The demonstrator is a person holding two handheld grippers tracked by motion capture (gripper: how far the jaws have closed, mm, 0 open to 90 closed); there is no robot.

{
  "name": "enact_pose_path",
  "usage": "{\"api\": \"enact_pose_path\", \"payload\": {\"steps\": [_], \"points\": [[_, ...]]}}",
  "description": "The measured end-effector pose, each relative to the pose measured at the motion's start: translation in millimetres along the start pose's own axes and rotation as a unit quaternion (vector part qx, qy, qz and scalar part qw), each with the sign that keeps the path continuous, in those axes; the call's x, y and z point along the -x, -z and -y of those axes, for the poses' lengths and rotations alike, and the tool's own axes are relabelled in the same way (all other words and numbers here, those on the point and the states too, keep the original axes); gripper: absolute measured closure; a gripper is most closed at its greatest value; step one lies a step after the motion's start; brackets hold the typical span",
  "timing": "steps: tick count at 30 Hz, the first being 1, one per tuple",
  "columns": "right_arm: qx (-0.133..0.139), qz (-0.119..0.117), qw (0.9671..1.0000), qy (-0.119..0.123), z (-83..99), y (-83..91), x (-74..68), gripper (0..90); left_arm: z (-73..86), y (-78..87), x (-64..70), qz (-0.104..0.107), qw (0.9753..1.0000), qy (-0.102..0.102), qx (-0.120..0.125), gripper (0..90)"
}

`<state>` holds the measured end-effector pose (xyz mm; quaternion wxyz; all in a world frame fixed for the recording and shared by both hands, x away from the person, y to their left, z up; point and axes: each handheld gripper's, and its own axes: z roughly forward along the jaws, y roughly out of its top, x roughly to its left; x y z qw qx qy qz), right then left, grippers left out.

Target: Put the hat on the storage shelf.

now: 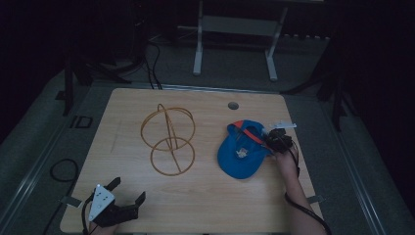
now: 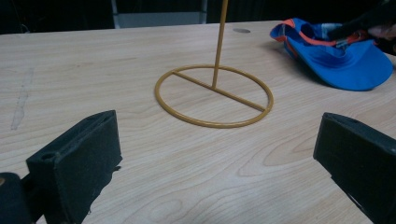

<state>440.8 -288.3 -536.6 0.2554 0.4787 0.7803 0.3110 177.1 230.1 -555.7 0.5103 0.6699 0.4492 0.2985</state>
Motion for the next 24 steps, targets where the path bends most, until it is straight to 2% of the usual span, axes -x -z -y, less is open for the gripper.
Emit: {"api": "enact_pose_path", "payload": {"steps": [9,16,24], "points": [[0.04,-0.001,0.9987,0.031,-24.2,26.1,-8.4,87.0,-1.3,0.2,0.5,0.006,1.0,0.007,-0.004,1.0],[0.067,0.001,0.9954,0.068,-42.6,47.1,-17.7,87.0,-2.1,1.5,0.1,0.005,1.0,0.007,-0.002,1.0],[0.099,-0.004,0.9915,0.084,-61.4,73.8,-21.9,87.0,-2.8,-0.9,3.2,0.013,0.9998,0.01,-0.014,1.0]]}}
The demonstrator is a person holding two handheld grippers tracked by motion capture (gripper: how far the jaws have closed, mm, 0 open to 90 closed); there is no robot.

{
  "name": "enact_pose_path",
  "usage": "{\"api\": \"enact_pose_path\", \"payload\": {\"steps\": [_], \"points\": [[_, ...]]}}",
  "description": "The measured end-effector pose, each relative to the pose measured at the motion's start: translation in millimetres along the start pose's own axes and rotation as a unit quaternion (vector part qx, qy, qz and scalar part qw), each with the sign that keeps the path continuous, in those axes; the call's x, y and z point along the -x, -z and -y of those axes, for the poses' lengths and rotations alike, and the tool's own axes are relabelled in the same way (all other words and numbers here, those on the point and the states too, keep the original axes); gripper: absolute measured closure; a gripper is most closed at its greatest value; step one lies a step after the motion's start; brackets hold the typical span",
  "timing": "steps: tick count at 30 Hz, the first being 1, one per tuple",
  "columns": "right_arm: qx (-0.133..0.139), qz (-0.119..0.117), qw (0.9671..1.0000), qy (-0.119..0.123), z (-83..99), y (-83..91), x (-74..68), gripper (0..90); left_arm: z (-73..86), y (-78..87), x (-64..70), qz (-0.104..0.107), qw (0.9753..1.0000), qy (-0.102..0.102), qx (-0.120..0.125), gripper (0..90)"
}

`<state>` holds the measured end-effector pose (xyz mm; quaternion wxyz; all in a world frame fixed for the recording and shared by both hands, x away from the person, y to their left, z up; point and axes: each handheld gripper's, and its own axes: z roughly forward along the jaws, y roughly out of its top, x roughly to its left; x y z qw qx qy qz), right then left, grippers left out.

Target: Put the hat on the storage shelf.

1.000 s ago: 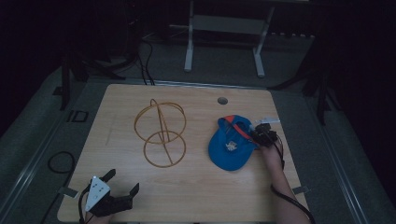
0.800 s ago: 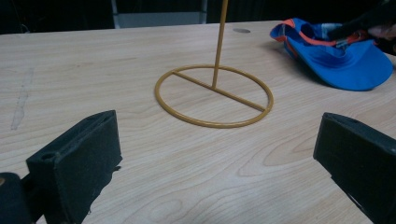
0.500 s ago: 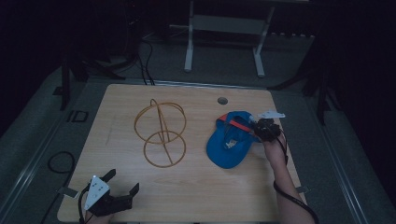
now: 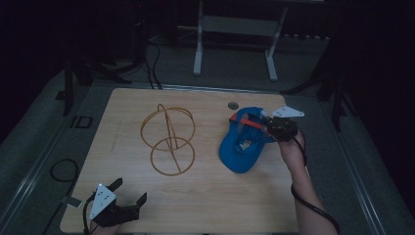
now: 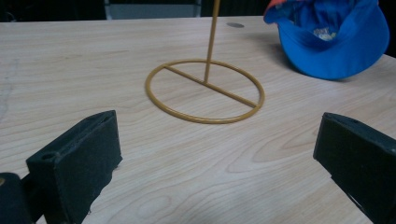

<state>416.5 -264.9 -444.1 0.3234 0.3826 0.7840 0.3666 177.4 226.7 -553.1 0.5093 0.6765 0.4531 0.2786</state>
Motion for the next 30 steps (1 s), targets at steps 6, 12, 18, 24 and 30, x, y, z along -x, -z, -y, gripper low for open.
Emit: {"api": "enact_pose_path", "payload": {"steps": [6,12,18,24,30], "points": [[0.022,-0.001,0.9995,0.02,-16.0,20.0,-0.2,87.0,-1.9,-1.1,3.8,-0.001,1.0,-0.004,-0.007,1.0],[0.05,0.003,0.998,0.038,-30.5,46.4,0.9,87.0,-5.1,-1.5,5.9,-0.003,1.0,0.002,-0.004,1.0],[0.067,0.005,0.9964,0.052,-39.6,69.9,1.4,87.0,-13.7,-1.2,14.6,0.008,1.0,0.0,-0.001,1.1],[0.08,-0.003,0.995,0.059,-41.5,90.5,-1.6,87.0,-31.6,3.7,21.4,0.014,0.9999,0.006,0.005,1.1],[0.1,-0.011,0.9932,0.059,-39.7,112.2,-7.1,87.0,-59.5,11.2,33.0,0.03,0.9993,0.001,0.023,1.1]]}}
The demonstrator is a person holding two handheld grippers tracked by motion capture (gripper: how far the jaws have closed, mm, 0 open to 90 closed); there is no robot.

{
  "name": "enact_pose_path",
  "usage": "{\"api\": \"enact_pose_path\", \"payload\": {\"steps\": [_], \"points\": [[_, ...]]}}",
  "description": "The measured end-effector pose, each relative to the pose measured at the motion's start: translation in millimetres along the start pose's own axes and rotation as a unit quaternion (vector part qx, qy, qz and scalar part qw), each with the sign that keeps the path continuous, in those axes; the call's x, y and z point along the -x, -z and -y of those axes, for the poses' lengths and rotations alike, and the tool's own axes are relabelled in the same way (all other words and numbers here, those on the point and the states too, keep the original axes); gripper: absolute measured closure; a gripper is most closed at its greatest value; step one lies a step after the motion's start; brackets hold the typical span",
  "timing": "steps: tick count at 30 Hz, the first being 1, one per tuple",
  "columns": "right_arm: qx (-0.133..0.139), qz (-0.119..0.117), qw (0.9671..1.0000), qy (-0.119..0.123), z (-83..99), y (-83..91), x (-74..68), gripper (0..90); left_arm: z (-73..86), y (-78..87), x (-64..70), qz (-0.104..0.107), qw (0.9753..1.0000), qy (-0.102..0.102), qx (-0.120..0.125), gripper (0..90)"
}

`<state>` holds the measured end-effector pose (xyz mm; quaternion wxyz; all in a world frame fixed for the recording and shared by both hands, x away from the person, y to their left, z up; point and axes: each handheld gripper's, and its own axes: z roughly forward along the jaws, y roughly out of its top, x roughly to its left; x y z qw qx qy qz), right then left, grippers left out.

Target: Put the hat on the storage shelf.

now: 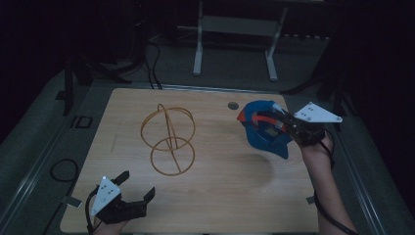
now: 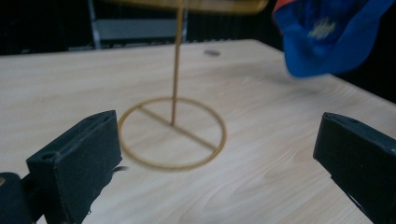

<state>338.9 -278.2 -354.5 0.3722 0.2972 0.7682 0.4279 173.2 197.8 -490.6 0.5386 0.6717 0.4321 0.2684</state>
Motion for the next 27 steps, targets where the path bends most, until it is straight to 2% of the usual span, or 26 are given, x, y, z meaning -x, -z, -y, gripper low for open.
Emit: {"api": "enact_pose_path", "payload": {"steps": [2,5,7,8,12,16,23,25,27], "points": [[0.006,-0.007,0.9999,-0.004,-1.3,5.9,-1.9,87.0,-10.7,-0.3,3.7,0.002,1.0,-0.007,0.003,1.1],[0.011,-0.018,0.9998,-0.005,-4.3,13.9,-6.8,87.0,-25.9,-0.8,7.2,0.017,0.9998,-0.008,0.012,1.1],[0.017,-0.024,0.9996,-0.003,-6.1,19.5,-12.2,87.0,-35.7,-1.3,10.0,0.017,0.9996,-0.019,0.016,1.1],[0.02,-0.029,0.9994,-0.003,-6.9,22.0,-15.0,87.0,-41.5,-1.6,11.4,0.024,0.9993,-0.023,0.018,1.1],[0.032,-0.041,0.9987,0.005,-9.1,31.6,-25.5,87.0,-56.2,-6.1,16.4,0.032,0.9989,-0.03,0.019,1.1],[0.038,-0.048,0.998,0.012,-11.7,38.8,-33.2,87.0,-70.4,-15.8,21.2,0.055,0.9979,-0.033,0.012,1.1],[0.041,-0.056,0.9974,0.019,-14.7,47.3,-40.9,87.0,-94.4,-38.8,34.0,0.065,0.9957,-0.066,0.012,1.1],[0.044,-0.058,0.9971,0.022,-15.1,49.5,-42.5,87.0,-102.0,-46.2,38.6,0.074,0.9947,-0.07,0.018,1.1],[0.048,-0.061,0.9968,0.02,-15.6,51.7,-44.1,86.9,-109.7,-53.8,44.6,0.08,0.9932,-0.083,0.018,1.1]]}}
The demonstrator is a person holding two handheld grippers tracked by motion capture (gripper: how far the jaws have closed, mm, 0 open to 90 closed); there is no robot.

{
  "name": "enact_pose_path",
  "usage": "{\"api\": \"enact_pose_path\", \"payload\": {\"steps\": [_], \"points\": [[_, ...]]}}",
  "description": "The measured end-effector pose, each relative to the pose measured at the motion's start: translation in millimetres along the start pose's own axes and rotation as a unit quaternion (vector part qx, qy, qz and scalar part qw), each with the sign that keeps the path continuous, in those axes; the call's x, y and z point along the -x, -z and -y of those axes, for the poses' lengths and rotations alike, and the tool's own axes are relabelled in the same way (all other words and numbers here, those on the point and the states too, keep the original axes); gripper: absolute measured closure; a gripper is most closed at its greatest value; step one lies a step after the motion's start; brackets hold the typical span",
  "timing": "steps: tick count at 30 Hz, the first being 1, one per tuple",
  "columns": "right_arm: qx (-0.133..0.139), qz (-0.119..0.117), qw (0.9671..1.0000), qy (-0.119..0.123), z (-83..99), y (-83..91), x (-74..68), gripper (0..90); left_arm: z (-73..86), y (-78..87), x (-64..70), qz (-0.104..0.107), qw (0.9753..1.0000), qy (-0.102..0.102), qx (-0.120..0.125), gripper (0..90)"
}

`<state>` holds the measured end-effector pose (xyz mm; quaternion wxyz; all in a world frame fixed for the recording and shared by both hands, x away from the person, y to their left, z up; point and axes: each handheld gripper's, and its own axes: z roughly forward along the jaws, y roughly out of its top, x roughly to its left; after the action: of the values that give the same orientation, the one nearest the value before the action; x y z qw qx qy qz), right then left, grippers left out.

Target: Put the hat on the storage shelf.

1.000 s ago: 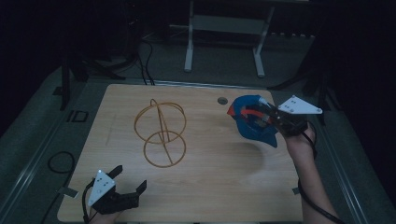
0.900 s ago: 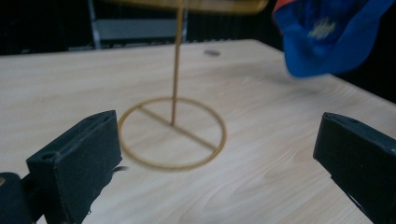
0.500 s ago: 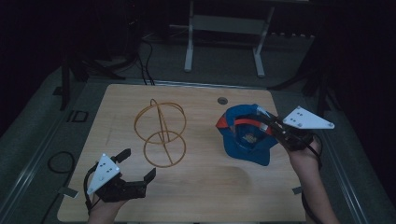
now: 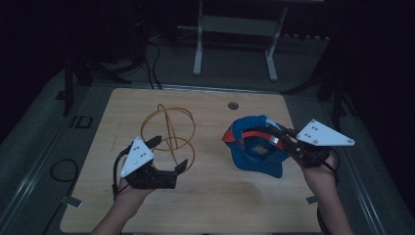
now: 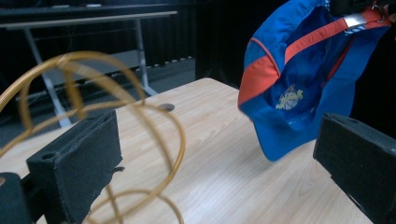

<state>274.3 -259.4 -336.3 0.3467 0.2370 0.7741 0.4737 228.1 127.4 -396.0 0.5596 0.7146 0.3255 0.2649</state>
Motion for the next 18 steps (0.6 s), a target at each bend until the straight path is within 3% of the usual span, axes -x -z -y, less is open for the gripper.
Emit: {"api": "enact_pose_path", "payload": {"steps": [4,7,9,18], "points": [[0.004,-0.003,1.0,-0.003,-1.2,2.5,-2.7,87.0,-14.7,-15.9,6.1,0.012,0.9998,-0.013,-0.001,1.1],[0.004,-0.008,1.0,0.0,-1.6,3.4,-5.2,86.9,-23.6,-27.7,10.0,0.029,0.9996,-0.005,-0.004,1.1],[0.005,-0.012,0.9999,0.003,-2.1,4.2,-6.5,86.9,-28.5,-35.0,14.1,0.031,0.9993,-0.019,-0.003,5.3],[0.011,-0.016,0.9998,0.007,-4.8,11.1,-8.3,86.9,-45.5,-66.3,23.5,0.046,0.9977,-0.046,-0.017,8.1]]}}
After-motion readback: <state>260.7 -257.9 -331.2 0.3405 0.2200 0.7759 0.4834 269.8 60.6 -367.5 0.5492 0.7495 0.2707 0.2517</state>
